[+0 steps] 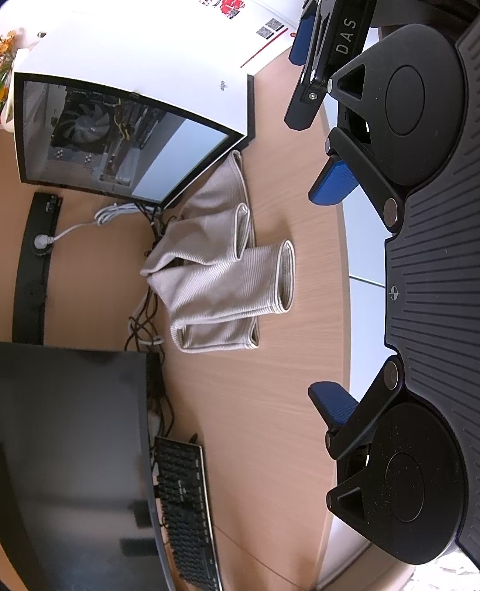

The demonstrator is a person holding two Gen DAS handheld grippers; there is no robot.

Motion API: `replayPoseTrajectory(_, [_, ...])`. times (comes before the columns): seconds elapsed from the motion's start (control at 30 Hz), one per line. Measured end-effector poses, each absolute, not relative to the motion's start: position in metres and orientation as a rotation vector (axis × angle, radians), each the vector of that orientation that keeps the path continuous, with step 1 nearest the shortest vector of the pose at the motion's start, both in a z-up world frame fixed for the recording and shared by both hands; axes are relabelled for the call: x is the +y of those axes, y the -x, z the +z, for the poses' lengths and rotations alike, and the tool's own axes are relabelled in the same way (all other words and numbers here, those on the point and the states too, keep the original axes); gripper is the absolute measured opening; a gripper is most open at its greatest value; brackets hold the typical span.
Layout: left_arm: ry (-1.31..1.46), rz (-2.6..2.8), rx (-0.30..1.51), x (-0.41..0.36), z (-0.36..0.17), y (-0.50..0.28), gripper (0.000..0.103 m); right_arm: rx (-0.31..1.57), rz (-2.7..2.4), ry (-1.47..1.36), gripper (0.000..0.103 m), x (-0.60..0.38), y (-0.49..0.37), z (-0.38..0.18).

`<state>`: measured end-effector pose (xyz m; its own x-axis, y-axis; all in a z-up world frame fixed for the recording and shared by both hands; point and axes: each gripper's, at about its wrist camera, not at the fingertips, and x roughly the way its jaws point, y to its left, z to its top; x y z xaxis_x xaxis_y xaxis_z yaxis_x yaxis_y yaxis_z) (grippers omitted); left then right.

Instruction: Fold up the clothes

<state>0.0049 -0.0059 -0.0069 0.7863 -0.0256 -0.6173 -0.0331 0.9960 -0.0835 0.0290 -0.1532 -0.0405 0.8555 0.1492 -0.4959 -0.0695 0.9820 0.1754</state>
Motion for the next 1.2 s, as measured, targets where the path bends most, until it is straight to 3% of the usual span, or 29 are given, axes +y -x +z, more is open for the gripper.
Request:
replayPoseTrajectory(0.63, [0.098, 0.001, 0.703, 0.0, -0.013, -0.031, 0.103, 0.569, 0.093, -0.149, 0.103, -0.152, -0.049, -0.046])
replayPoseTrajectory(1.2, [0.169, -0.181, 0.774, 0.068, -0.025, -0.122, 0.103, 0.613, -0.04, -0.205, 0.103, -0.111, -0.115, -0.039])
